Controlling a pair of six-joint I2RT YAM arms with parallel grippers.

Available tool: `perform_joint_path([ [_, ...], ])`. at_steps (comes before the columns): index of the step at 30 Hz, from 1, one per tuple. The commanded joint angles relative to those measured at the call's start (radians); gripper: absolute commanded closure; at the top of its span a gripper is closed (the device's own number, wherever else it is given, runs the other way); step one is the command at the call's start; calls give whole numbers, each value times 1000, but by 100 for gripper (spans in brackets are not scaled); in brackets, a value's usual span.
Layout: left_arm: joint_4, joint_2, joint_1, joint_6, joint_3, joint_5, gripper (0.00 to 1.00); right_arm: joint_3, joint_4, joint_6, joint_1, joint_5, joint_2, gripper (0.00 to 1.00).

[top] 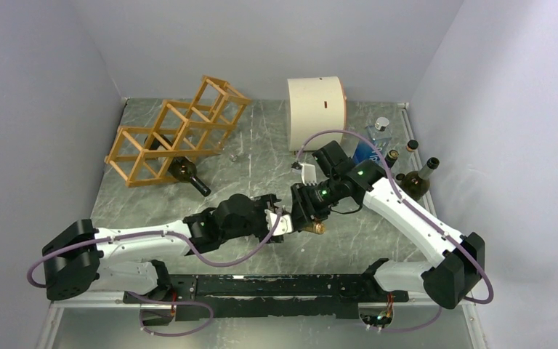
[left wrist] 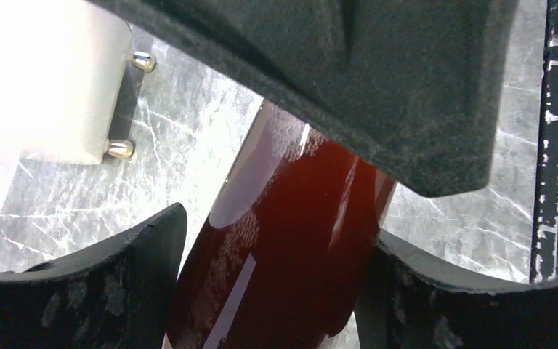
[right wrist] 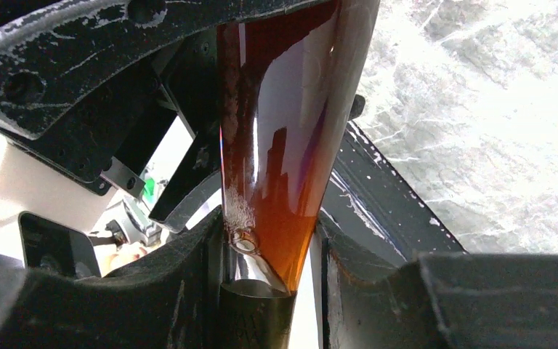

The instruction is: Take the wine bottle off the wine rack

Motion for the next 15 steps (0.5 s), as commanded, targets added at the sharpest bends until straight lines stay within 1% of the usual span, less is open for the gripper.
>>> perform_joint_path([
  [1,65,-52,3,-160,-24,-74,93,73,244,-40,-6,-24,-48,54],
  [4,91,-85,3,-232,-61,-108,93,63,327,12,-6,30,-31,34],
  [7,109,-121,3,-316,-96,-183,93,60,398,67,-6,115,-29,20],
  [9,97,-141,3,-361,-105,-234,93,63,423,96,-6,211,-37,16],
  [12,63,-174,3,-429,-104,-281,93,47,460,129,-7,320,-77,14],
  [15,52,-223,3,-504,-111,-324,93,-31,604,163,-8,347,-174,9],
])
